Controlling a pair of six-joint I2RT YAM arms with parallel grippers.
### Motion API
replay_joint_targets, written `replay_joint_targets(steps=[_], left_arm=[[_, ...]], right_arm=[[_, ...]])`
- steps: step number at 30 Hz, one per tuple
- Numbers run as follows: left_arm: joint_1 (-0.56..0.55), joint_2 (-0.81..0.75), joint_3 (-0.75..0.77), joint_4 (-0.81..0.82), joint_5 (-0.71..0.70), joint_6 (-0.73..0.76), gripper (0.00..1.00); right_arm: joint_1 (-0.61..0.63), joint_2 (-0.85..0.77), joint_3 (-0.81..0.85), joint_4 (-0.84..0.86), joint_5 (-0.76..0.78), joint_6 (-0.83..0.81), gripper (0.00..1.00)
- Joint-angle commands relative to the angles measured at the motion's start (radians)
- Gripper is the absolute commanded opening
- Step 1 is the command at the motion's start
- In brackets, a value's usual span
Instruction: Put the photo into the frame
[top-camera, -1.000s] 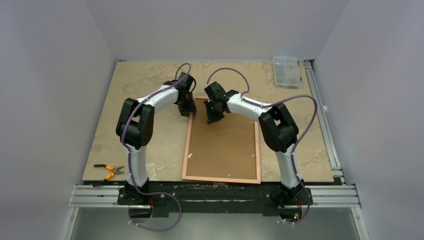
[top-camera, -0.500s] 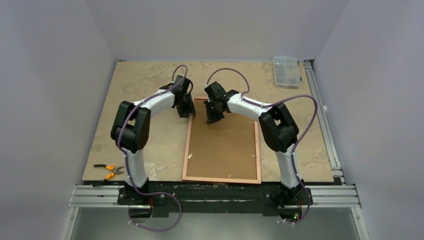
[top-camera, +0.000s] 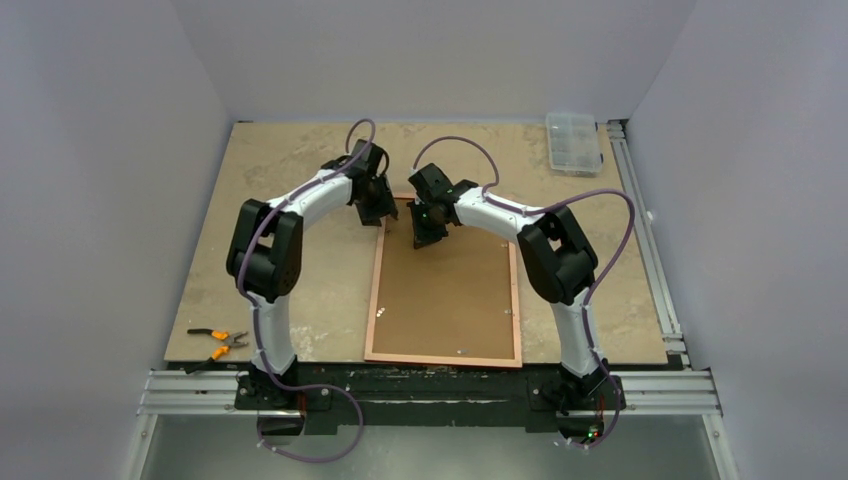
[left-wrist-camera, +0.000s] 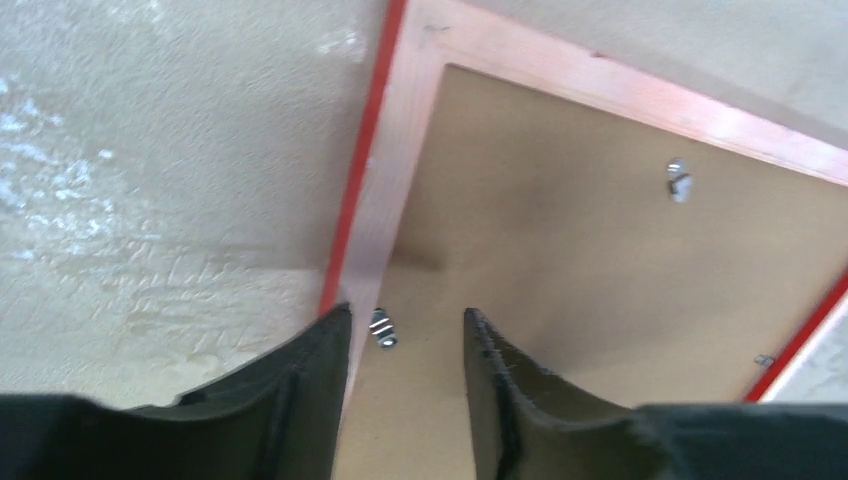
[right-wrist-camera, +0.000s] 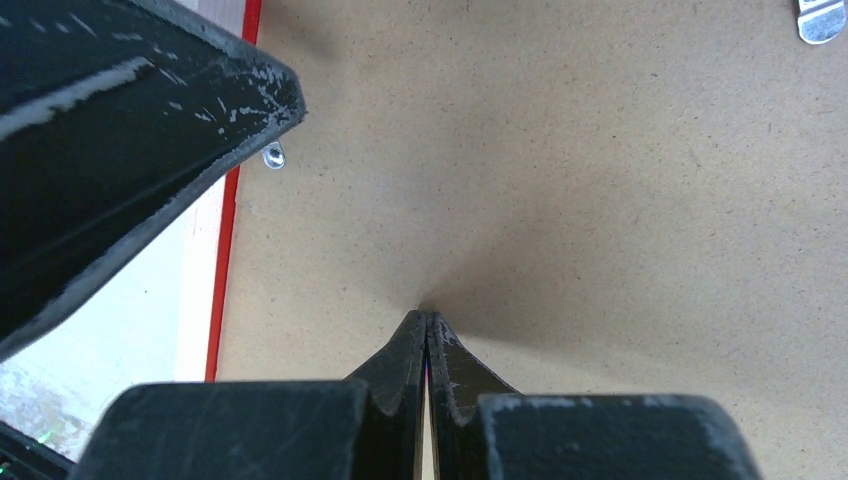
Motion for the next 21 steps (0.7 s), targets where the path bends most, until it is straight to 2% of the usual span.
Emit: replay_joint_targets(steps=[1,3,9,13,15,21], left_arm=[[-0.005,0.032,0.028,-0.089,-0.054,0.002,0.38],[-0.014,0.045,0.042,-0.118,-0.065,0.014,0.33],[-0.049,0.140,0.185,-0.301,-0.145,0.058,0.28],[-0.063,0.171,0.205,-0.362,-0.175,0.069,0.28],[-0.067,0.169,0.195,-0.382,-0.200,0.065,0.31],[-0.068,0.118,0.133,-0.350,-0.208,0.064,0.48]], right_arm=[[0.015,0.041,-0.034,-0.051,0.018,-0.014,0.00],[0.015,0.045,-0.028,-0.060,0.029,-0.013,0.00],[0.015,0.043,-0.023,-0.069,0.033,-0.015,0.00],[0.015,0.041,-0.019,-0.070,0.034,-0.020,0.00],[0.015,0.039,-0.021,-0.070,0.033,-0.022,0.00],[0.015,0.039,-0.026,-0.069,0.030,-0.022,0.00]])
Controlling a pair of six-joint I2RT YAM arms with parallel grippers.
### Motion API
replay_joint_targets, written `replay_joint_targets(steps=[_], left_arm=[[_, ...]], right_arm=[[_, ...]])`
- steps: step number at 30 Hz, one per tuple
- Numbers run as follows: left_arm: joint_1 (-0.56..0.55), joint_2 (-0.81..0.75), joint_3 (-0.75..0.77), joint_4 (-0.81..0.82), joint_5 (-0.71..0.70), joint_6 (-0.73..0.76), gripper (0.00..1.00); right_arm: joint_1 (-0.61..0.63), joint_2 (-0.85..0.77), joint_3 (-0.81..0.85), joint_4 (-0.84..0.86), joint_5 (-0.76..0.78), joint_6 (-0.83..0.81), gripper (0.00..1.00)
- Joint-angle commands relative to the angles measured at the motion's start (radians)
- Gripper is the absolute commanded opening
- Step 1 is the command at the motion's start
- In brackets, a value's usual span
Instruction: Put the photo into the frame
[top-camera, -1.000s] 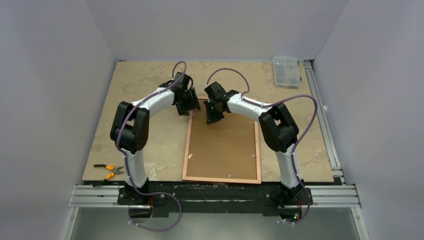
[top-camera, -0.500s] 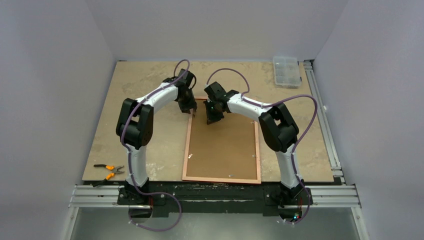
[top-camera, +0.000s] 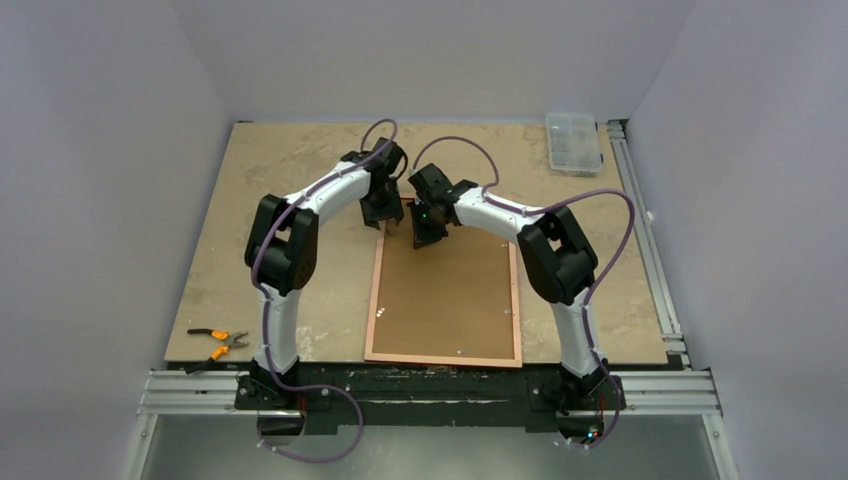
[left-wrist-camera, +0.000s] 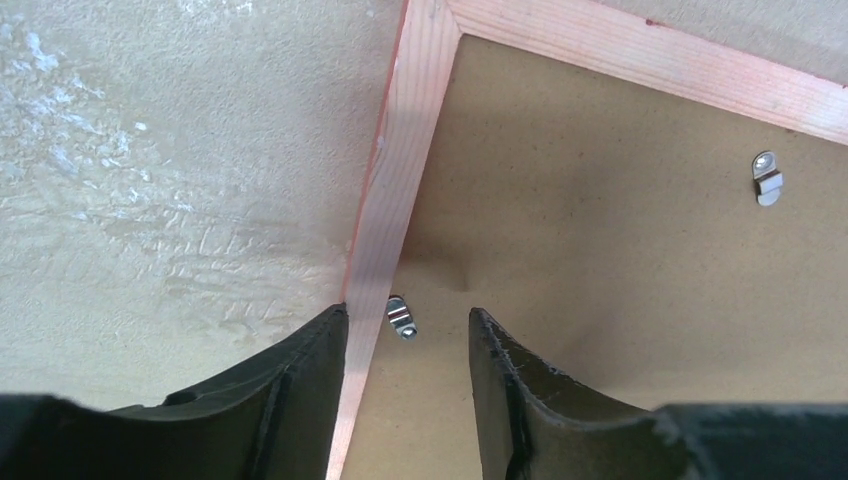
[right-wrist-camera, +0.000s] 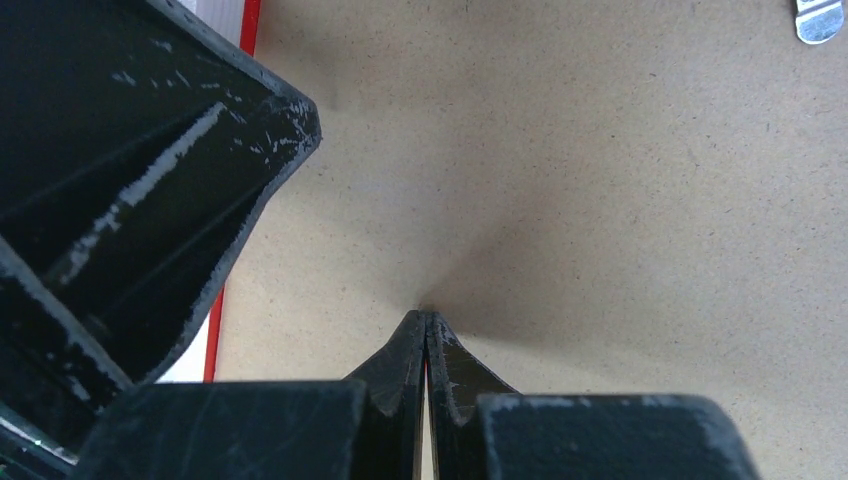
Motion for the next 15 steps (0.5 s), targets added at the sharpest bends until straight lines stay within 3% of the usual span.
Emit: replay_joint_targets(steps=[1,9,15], left_arm=[[0.000,-0.004,-0.054,-0.095,-0.044,0.028,0.49],[0.000,-0.012,-0.044,-0.110,-0.068,0.032,0.47],[0.010,0.029,-0.045,-0.057,-0.010,0.001,0.47]], right_arm=[[0.014,0.039,-0.027,-0.066,0.020,-0.019,0.00],[0.014,0.040,-0.034,-0.055,0.003,-0.023,0.00],[0.014,0.042,-0.036,-0.057,0.002,-0.028,0.00]])
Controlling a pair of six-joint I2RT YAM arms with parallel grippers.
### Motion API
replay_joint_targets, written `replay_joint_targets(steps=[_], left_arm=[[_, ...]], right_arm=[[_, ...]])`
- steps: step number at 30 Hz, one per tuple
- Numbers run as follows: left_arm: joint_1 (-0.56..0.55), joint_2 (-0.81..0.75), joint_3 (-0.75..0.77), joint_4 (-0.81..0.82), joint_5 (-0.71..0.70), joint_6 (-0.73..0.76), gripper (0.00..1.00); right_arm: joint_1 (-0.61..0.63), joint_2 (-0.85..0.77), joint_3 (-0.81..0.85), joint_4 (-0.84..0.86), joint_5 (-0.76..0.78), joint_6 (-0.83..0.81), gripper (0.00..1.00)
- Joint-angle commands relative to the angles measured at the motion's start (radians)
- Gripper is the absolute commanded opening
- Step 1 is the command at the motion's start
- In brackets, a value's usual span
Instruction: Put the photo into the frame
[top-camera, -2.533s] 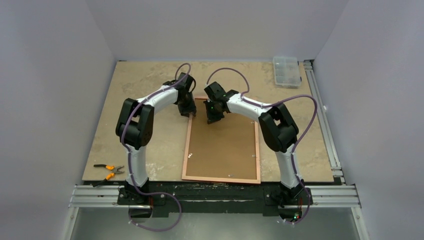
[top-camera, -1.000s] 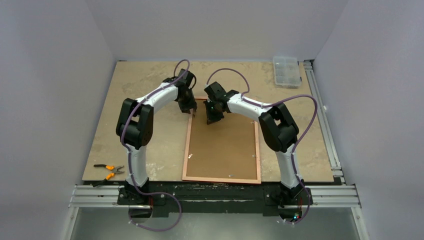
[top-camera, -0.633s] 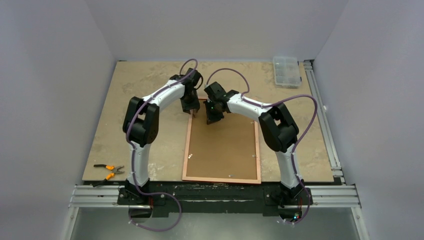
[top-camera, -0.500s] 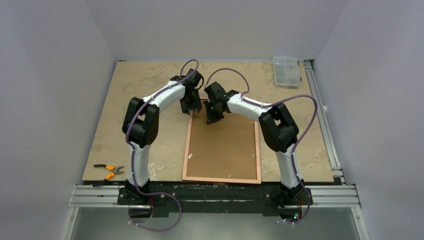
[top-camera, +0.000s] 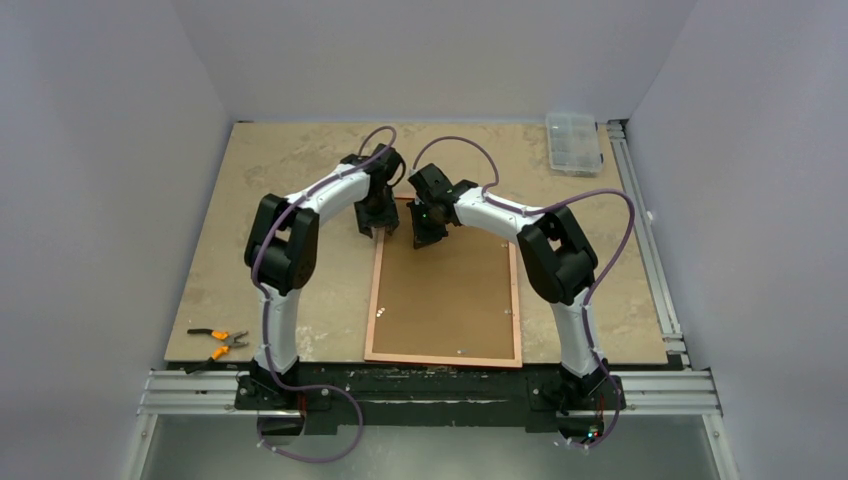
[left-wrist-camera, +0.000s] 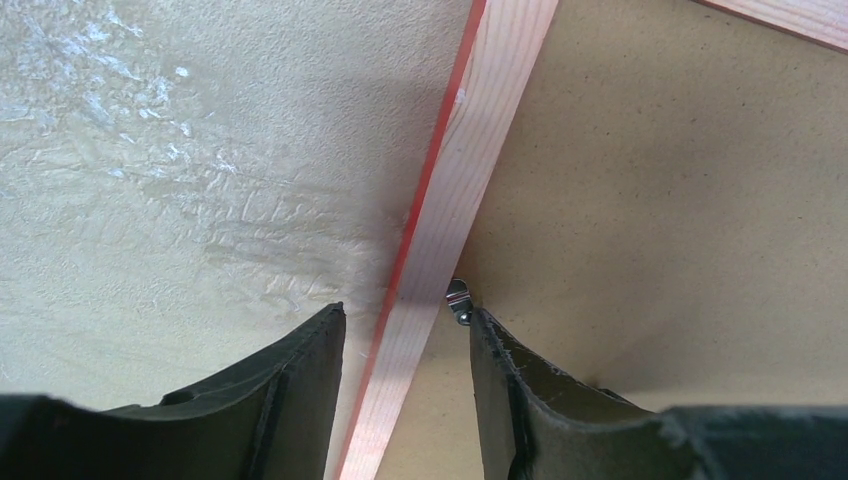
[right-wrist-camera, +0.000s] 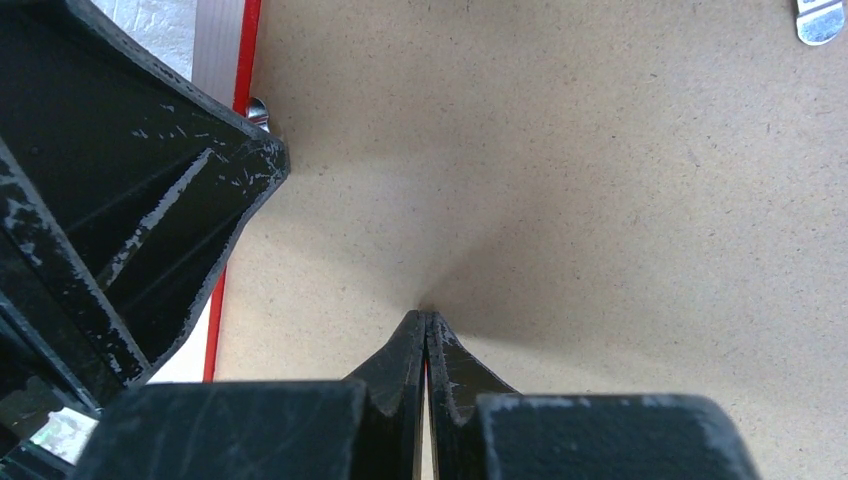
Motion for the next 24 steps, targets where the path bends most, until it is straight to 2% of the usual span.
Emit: replay_joint_targets(steps=[1,5,14,18,24], left_arm=[[0.017,0.036,-0.014,0.003,0.021,-0.017,0.48],[0.039,0.013,-0.047,0.046,0.034,-0.050,0.56],[0.074,-0.020,-0.107,0.131,0.075,-0.083,0.56],[0.081,-0.010,-0.102,0.150,0.106,-0.092,0.61],[0.090,-0.022,-0.135,0.161,0.084,-0.109,0.60]], right_arm=[[0.014,0.042,-0.036,-0.059,0.004,-0.026,0.00],[0.014,0.043,-0.037,-0.059,-0.001,-0.030,0.00],[0.014,0.052,-0.032,-0.061,-0.011,-0.035,0.00],[0.014,0.052,-0.034,-0.063,-0.013,-0.038,0.00],[0.014,0.057,-0.033,-0.062,-0.021,-0.044,0.00]])
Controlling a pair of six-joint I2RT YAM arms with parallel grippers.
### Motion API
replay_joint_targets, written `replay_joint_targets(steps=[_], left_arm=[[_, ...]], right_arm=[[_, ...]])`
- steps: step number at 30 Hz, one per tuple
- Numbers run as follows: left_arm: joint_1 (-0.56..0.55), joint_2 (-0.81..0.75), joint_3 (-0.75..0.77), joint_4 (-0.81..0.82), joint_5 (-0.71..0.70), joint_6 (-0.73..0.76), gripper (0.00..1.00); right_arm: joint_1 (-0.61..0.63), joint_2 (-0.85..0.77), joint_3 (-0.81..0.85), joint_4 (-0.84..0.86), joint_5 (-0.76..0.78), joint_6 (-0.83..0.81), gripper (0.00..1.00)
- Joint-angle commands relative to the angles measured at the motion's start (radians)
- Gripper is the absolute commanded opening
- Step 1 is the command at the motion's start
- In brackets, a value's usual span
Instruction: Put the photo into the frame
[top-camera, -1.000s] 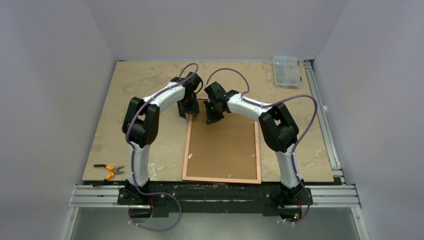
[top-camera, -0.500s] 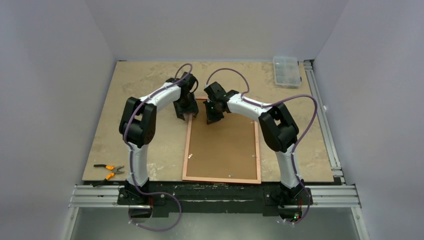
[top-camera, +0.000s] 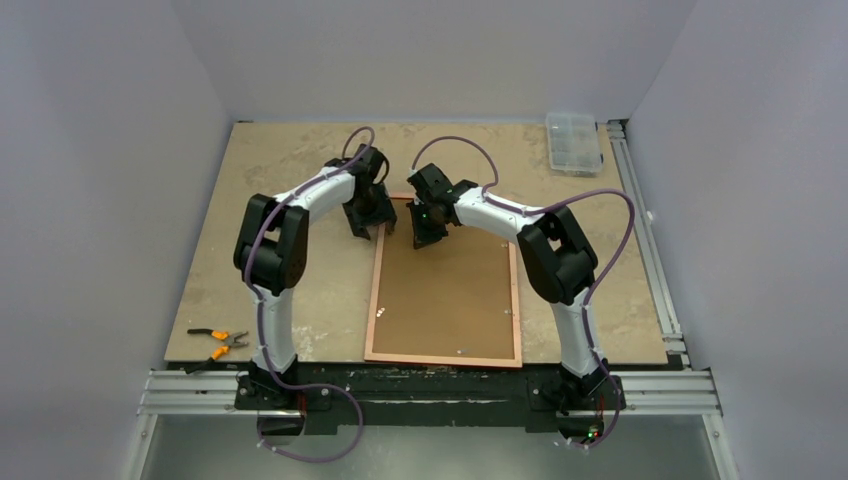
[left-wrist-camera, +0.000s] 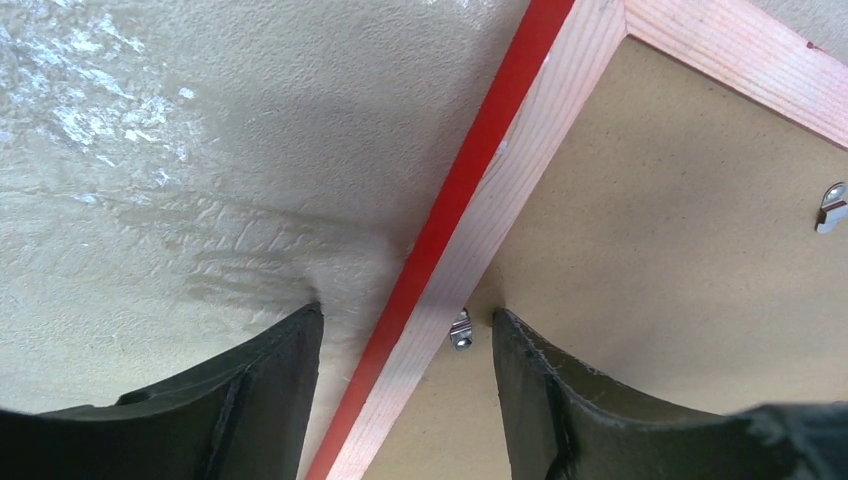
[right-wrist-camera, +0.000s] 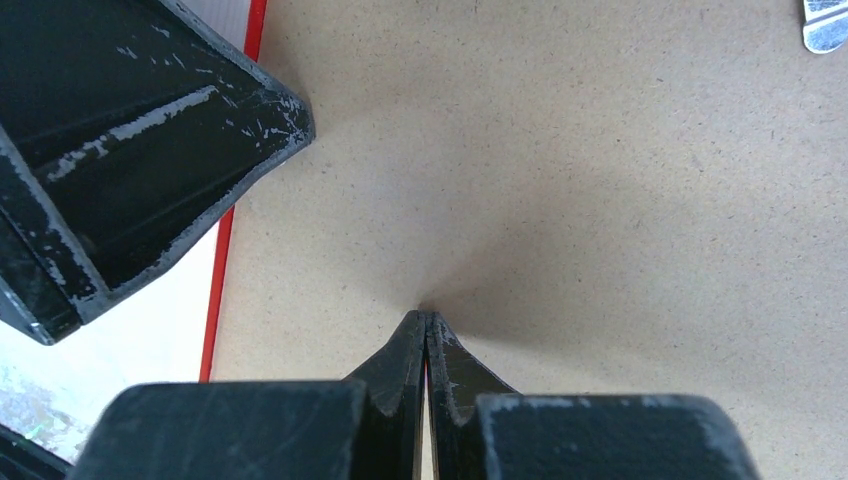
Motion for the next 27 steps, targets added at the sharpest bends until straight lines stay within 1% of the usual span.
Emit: replay_joint_targets(steps=[1,4,5,8,9,10,11,15,21,22,24,25,26,27], left_arm=[[0.014,0.010,-0.040,0.028,-0.058,-0.029,0.58],[0.014,0.009,-0.048,0.010,-0.100,-0.038,0.49],[0.014,0.011,-0.045,0.000,-0.108,-0.036,0.44],[0.014,0.023,-0.023,-0.036,-0.118,-0.020,0.21],[0.014,0.026,-0.019,-0.039,-0.113,-0.013,0.10],[0.014,0.026,-0.020,-0.039,-0.110,-0.008,0.03],[0.014,0.027,-0.019,-0.039,-0.102,-0.003,0.00],[0.014,0.023,-0.030,-0.030,-0.071,0.013,0.00],[0.014,-0.035,-0.104,0.048,-0.007,0.023,0.00],[0.015,-0.056,-0.122,0.070,0.009,0.023,0.01],[0.018,-0.101,-0.149,0.100,0.042,0.025,0.30],[0.021,-0.126,-0.165,0.117,0.058,0.024,0.45],[0.027,-0.154,-0.181,0.130,0.075,0.023,0.57],[0.034,-0.186,-0.204,0.151,0.100,0.021,0.65]], right_arm=[[0.014,0.059,-0.034,-0.063,-0.014,-0.025,0.00],[0.014,0.062,-0.031,-0.065,-0.019,-0.027,0.00],[0.014,0.064,-0.031,-0.065,-0.019,-0.027,0.00],[0.014,0.063,-0.029,-0.066,-0.020,-0.028,0.00],[0.014,0.062,-0.028,-0.065,-0.020,-0.028,0.00],[0.014,0.062,-0.027,-0.067,-0.020,-0.028,0.00],[0.014,0.062,-0.028,-0.066,-0.020,-0.028,0.00],[0.014,0.061,-0.030,-0.069,-0.022,-0.030,0.00],[0.014,0.036,-0.041,-0.056,-0.047,-0.032,0.00],[0.014,0.028,-0.043,-0.053,-0.053,-0.035,0.00],[0.012,0.006,-0.046,-0.051,-0.068,-0.038,0.00],[0.013,-0.007,-0.049,-0.048,-0.076,-0.039,0.02],[0.011,-0.025,-0.052,-0.043,-0.082,-0.040,0.12],[0.010,-0.042,-0.057,-0.038,-0.088,-0.039,0.21]])
